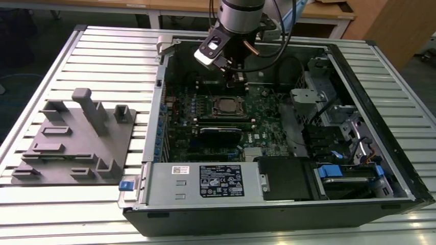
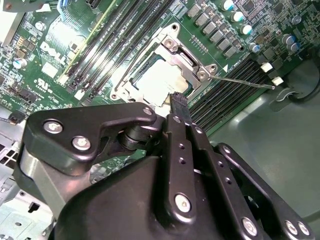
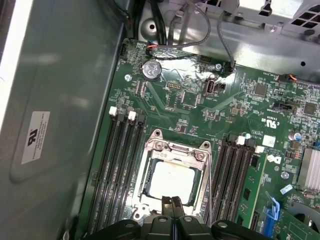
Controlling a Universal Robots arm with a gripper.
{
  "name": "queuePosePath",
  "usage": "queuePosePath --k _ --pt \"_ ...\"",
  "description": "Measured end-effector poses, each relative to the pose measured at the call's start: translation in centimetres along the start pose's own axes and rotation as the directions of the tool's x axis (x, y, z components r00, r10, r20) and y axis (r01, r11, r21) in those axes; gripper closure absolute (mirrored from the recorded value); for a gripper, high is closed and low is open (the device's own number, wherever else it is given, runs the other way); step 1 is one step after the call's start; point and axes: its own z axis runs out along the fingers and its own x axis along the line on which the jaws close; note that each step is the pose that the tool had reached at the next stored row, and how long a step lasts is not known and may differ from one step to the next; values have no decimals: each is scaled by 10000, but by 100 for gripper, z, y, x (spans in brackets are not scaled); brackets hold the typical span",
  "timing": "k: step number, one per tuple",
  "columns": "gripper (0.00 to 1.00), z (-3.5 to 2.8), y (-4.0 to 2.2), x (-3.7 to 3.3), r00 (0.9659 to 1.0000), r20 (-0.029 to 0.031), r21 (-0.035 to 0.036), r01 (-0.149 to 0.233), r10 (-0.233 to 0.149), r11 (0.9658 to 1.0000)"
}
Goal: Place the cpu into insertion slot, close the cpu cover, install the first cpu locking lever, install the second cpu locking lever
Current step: 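Install the first cpu locking lever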
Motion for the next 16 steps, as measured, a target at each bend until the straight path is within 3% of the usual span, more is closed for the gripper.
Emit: queuePosePath --k 16 --pt "90 0 0 0 9988 0 7 482 -482 9988"
